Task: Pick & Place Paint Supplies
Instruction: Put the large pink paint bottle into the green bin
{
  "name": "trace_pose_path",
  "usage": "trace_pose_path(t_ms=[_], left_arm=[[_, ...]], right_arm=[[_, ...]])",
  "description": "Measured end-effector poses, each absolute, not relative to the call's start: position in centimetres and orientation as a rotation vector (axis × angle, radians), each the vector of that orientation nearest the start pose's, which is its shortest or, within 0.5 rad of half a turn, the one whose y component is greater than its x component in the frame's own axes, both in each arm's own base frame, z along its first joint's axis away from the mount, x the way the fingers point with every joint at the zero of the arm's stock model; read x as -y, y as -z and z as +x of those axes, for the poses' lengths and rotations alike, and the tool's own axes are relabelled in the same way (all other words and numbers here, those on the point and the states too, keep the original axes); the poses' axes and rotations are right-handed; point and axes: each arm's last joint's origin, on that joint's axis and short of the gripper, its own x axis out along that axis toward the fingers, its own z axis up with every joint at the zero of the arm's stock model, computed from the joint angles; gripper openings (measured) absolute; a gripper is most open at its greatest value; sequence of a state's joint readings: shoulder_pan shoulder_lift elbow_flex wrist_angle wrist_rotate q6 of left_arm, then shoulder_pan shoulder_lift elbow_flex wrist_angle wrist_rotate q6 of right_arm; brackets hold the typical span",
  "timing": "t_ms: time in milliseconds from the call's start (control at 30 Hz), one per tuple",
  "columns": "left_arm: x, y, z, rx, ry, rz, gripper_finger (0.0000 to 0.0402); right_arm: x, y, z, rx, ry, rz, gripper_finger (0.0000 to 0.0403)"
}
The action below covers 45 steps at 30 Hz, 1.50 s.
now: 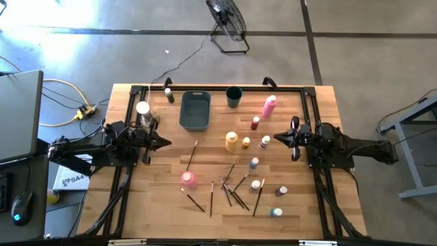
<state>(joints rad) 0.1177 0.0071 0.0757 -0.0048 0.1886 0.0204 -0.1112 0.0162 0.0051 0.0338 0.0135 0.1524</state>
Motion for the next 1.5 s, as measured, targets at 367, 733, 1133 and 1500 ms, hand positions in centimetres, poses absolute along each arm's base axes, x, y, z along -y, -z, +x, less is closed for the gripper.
trace_pose_path(t_ms=[367,733,1133,1500], left_arm=[[-0.54,-18.82,9.23,0.065,0.071,0.027,0.0],[-0.54,-18.83,9.23,0.065,0.071,0.027,0.0],[-0.54,-18.83,9.23,0.065,0.071,0.031,0.0],[-0.55,-18.88,9.23,0.07,0.069,0.028,0.0]], right_arm=[[1.39,-16.88,9.72,0.055,0.212,0.152,0.0003],[1.37,-17.13,9.71,0.081,0.204,0.152,0.0003],[1.37,-17.16,9.71,0.083,0.204,0.152,0.0003],[1.37,-17.18,9.71,0.086,0.203,0.152,0.0003]])
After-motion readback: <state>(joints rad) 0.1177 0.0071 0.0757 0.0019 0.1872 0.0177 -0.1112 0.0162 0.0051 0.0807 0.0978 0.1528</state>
